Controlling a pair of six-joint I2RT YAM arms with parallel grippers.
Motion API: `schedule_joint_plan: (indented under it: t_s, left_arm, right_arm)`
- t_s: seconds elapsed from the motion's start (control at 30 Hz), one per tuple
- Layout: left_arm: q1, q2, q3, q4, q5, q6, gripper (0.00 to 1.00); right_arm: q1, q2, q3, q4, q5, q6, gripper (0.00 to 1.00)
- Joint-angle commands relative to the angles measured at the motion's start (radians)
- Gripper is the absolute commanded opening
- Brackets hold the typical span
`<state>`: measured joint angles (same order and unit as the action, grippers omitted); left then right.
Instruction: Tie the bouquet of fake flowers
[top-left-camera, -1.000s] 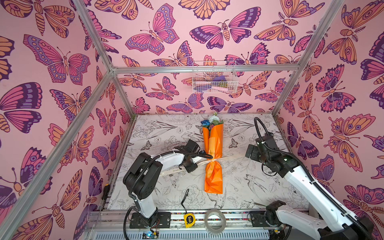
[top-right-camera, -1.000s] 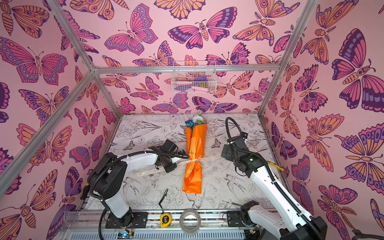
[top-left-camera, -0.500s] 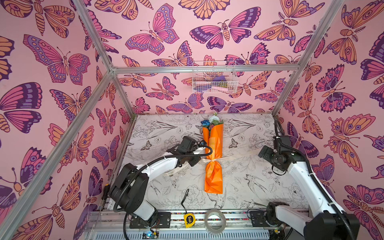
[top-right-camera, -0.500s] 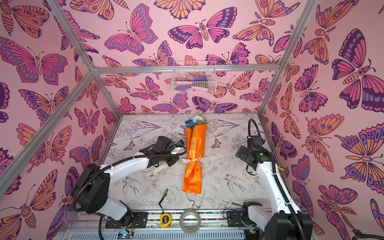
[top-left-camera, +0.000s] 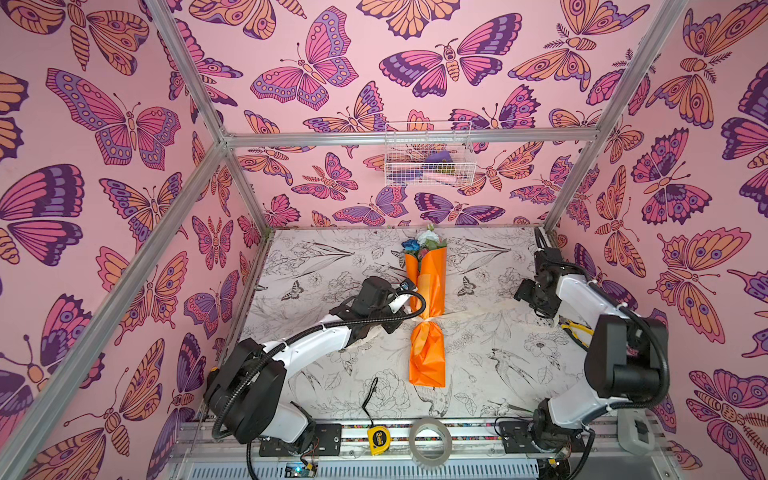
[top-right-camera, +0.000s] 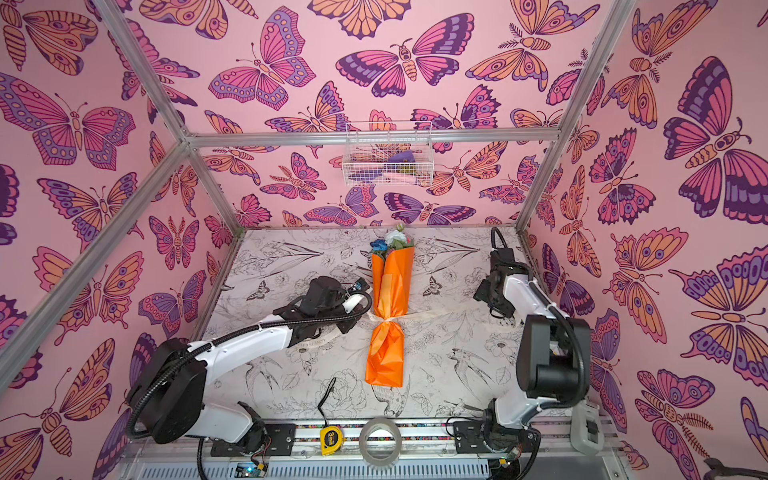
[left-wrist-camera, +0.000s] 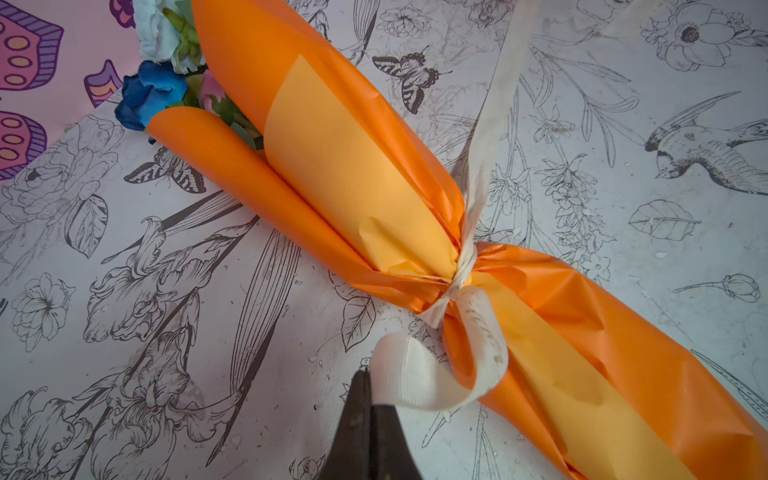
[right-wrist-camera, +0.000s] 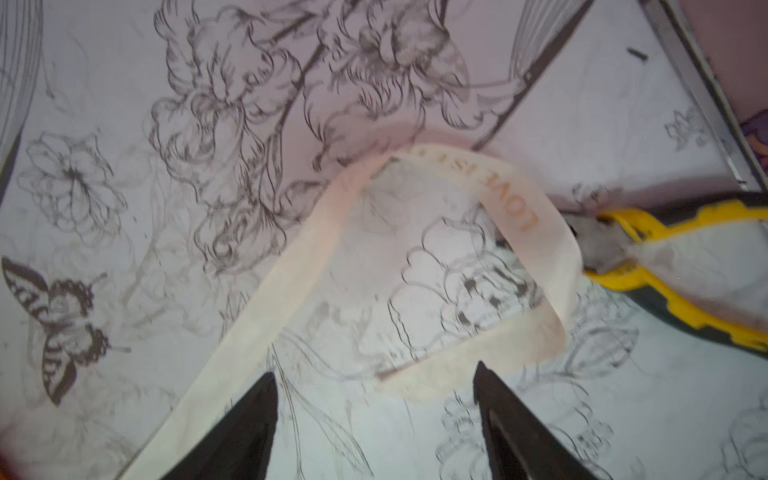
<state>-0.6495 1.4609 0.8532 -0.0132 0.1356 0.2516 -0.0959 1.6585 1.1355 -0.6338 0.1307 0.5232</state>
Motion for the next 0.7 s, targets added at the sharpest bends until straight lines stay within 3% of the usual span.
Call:
schedule_joint_plan:
  t_s: [0.0,0.23,0.3,0.5,0.63,0.67]
  left_arm:
    - [-0.016,-0.014,-0.020,0.056,-0.007,-0.011,0.00]
    - [-0.045,0.003,0.007,0.082,0.020,-0.010,0.00]
    - [-0.051,0.009,0.013,0.082,0.019,-0.006,0.00]
    - [-0.061,0.027,0.031,0.086,0.015,0.003,0.00]
    - [-0.068,0.038,0.040,0.086,0.001,0.012,0.00]
    - [-0.068,0.039,0.040,0.087,0.001,0.014,0.00]
  right_arm:
    - [-0.007,0.116,0.098,0.008,0.023,-0.012,0.74]
    - [-0.008,0.292,0.226,0.020,-0.014,0.019,0.71]
    - [-0.008,0.313,0.232,0.027,-0.004,0.020,0.65]
    - [-0.017,0.385,0.250,0.032,-0.038,0.021,0.38]
    - [-0.019,0.402,0.269,0.039,-0.091,-0.002,0.04]
    - [-0.019,0.394,0.269,0.042,-0.107,-0.010,0.00]
